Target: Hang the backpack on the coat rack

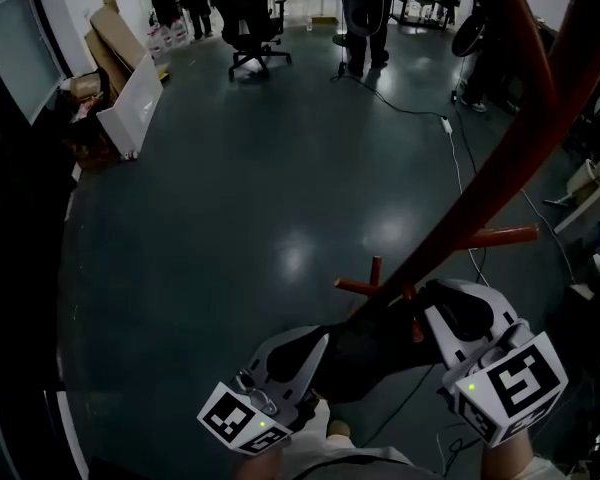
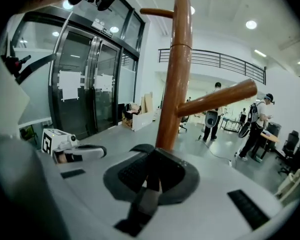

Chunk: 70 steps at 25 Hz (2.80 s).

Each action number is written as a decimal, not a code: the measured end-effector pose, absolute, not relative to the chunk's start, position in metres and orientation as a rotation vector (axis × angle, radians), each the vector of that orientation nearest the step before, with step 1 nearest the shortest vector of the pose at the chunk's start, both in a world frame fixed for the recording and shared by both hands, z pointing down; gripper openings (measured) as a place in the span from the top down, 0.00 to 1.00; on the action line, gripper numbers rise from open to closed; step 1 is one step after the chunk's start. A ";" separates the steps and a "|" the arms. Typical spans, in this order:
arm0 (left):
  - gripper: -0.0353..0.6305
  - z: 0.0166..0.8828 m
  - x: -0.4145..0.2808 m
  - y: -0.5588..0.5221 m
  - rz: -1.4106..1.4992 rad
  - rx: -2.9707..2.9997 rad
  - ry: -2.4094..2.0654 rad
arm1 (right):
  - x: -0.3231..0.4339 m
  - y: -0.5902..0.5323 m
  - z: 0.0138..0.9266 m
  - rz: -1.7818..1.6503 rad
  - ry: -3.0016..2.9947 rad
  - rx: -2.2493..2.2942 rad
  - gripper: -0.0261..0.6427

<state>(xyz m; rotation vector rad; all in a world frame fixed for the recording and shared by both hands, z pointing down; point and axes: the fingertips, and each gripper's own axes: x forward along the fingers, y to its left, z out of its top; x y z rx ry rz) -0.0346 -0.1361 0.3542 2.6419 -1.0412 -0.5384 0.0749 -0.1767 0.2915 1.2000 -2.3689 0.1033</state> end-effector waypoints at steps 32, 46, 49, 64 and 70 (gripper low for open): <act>0.93 0.348 -0.027 -0.148 -0.586 2.650 -1.025 | 0.078 -0.163 0.308 0.002 -2.205 0.834 0.82; 0.93 0.335 -0.013 -0.123 -0.548 2.673 -1.069 | 0.083 -0.118 0.280 0.175 -2.607 0.886 0.83; 0.93 0.335 -0.010 -0.112 -0.542 2.683 -1.078 | 0.080 -0.099 0.278 0.149 -2.690 0.856 0.83; 0.93 0.332 -0.012 -0.050 -0.544 2.648 -1.162 | 0.065 -0.025 0.301 0.098 -2.754 0.979 0.94; 0.93 0.322 -0.012 -0.027 -0.527 2.663 -1.199 | 0.065 0.001 0.300 0.152 -2.773 0.938 0.94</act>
